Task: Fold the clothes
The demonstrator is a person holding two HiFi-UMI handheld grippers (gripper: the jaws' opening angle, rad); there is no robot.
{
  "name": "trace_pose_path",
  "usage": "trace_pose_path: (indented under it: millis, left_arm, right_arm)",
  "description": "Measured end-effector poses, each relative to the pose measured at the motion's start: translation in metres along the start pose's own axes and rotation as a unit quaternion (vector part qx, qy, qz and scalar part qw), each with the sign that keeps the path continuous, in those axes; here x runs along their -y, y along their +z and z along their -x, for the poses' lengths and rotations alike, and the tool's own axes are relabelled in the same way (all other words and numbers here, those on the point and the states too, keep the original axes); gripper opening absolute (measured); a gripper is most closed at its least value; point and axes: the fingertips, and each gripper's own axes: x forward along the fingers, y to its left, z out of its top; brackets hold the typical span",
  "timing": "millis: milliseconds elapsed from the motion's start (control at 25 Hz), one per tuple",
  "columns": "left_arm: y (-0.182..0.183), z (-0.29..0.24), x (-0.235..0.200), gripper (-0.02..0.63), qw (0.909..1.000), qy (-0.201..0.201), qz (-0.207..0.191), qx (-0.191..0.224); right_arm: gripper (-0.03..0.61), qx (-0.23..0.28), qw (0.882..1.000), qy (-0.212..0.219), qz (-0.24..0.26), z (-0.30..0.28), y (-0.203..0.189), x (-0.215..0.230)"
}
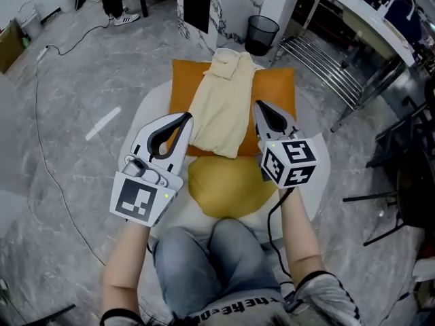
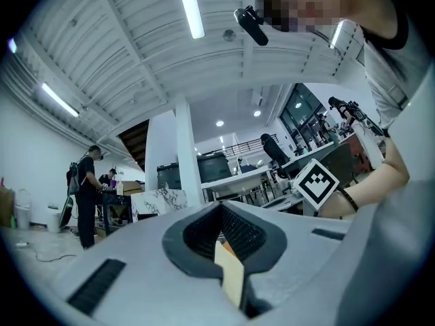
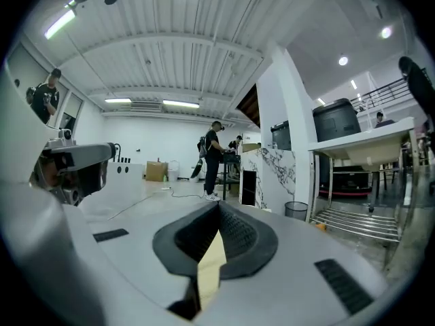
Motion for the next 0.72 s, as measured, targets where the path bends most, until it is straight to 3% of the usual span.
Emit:
trace_pose_path:
  millis: [320,600,720]
  left_arm:
    - [0.002,0.052,0.003,0.003,0.9993,0.027,0.017,0.02]
    - [0.005,0.068,0.007,0.003,0.9995,0.032,0.003,0.006]
    - [0.009,0.067,0.01,0.003,0.9994,0.028,0.021,-0.01]
  right_arm:
    - [0.0,0.024,0.999,-0.012,0.028,0.034,0.0,-0.046]
    - [0.0,0.056,0.998,-0.022,0.035,0.045,0.008,-0.066]
    - [0.0,0.059,0.998,-0.022,0.029,0.055,0.015,-0.07]
